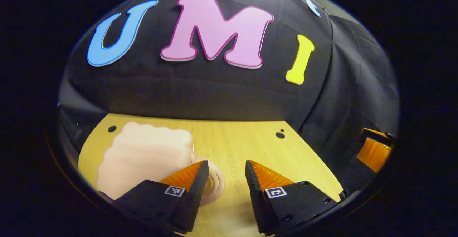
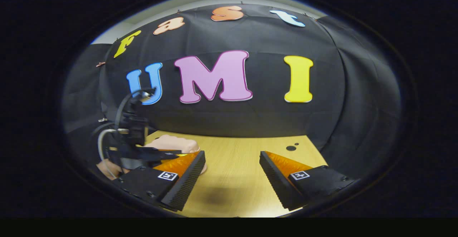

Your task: First open the suitcase, pack the skin care products into it, and then close the suitcase.

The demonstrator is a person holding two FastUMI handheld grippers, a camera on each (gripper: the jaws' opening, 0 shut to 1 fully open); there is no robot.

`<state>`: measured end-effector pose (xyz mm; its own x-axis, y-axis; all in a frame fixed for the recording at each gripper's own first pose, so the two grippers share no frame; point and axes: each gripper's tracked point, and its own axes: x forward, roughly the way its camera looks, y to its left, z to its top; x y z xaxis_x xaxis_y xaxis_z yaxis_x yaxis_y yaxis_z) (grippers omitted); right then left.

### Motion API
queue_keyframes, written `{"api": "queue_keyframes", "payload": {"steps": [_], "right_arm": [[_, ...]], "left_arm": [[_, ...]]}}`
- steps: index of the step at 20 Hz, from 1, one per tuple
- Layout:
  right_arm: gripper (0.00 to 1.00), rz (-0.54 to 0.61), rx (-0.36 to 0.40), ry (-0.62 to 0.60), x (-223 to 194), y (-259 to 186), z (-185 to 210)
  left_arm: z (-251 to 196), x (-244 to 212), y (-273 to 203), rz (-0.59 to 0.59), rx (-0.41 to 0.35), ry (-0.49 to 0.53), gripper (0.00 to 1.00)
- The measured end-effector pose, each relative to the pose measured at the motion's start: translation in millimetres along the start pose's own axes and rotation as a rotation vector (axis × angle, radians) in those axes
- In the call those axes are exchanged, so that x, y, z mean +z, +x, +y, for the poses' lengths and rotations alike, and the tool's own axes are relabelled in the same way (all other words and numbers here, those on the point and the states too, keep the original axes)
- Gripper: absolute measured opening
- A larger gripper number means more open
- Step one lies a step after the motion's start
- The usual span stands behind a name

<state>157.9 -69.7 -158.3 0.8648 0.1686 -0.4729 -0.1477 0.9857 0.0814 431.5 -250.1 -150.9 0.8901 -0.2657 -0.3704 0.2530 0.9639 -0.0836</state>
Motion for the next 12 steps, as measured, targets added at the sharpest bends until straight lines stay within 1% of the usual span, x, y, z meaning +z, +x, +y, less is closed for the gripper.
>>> {"api": "queue_keyframes", "payload": {"steps": [1, 3, 4, 6, 8, 10, 11, 12], "right_arm": [[0.97, -0.036, 0.0, -0.042, 15.5, -4.8, 3.7], [0.97, -0.105, 0.006, -0.095, 46.5, -16.9, 19.2], [0.97, -0.135, 0.008, -0.102, 62.0, -25.9, 29.0], [0.98, -0.196, 0.008, -0.082, 91.2, -44.4, 47.8], [0.97, -0.223, 0.008, -0.042, 107.7, -62.6, 68.1], [0.97, -0.236, -0.005, -0.016, 115.1, -79.3, 82.0], [0.97, -0.237, -0.016, -0.006, 115.0, -85.7, 86.4], [1.0, -0.234, -0.024, 0.008, 113.5, -93.0, 91.4]], "left_arm": [[2.0, 23.2, -18.4, -0.062, -0.004, 0.014, 0.69], [6.1, 67.9, -65.8, -0.178, 0.026, 0.038, 0.83], [5.1, 84.8, -88.2, -0.226, 0.03, 0.036, 0.99], [5.0, 109.3, -128.4, -0.292, 0.047, 0.016, 0.96], [10.4, 119.4, -165.5, -0.333, 0.081, 0.006, 0.96], [23.5, 127.2, -198.4, -0.368, 0.128, 0.008, 0.96], [30.3, 133.1, -205.8, -0.385, 0.147, 0.018, 0.96], [38.3, 134.2, -217.9, -0.402, 0.163, 0.032, 0.96]]}}
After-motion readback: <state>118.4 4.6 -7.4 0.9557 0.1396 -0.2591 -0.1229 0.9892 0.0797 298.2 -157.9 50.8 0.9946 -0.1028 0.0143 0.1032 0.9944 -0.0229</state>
